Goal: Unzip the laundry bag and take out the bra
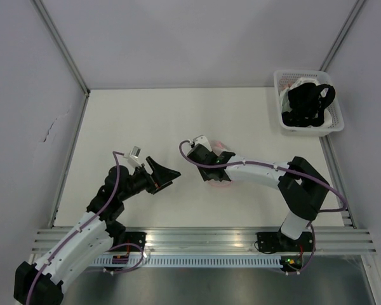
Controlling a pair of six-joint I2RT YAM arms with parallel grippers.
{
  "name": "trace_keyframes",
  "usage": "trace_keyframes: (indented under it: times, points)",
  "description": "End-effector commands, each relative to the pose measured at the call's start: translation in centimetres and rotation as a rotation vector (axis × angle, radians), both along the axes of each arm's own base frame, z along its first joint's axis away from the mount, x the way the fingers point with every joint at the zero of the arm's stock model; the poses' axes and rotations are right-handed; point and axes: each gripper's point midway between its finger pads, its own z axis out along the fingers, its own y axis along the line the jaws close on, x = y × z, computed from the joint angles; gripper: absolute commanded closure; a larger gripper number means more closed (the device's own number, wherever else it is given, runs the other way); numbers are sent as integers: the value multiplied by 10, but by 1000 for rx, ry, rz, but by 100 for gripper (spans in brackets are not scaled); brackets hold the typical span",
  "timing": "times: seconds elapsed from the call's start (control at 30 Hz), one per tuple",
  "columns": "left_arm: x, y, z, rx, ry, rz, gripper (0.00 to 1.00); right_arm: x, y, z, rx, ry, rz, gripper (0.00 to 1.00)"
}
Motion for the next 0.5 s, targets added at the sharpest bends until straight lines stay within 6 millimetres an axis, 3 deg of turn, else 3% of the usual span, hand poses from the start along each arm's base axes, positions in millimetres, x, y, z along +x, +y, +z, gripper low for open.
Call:
trace_keyframes:
  times: [0.0,0.3,0.47]
  points:
    - [0,2,-1,-18,34,21,0,5,-1,-18,28,32,-41,63]
    - [0,2,1,-30,36,22,0,4,-16,-51,35,98,-76,65]
    - [-2,2,-2,-32,45,20,0,2,-20,-65,43,125,-96,99]
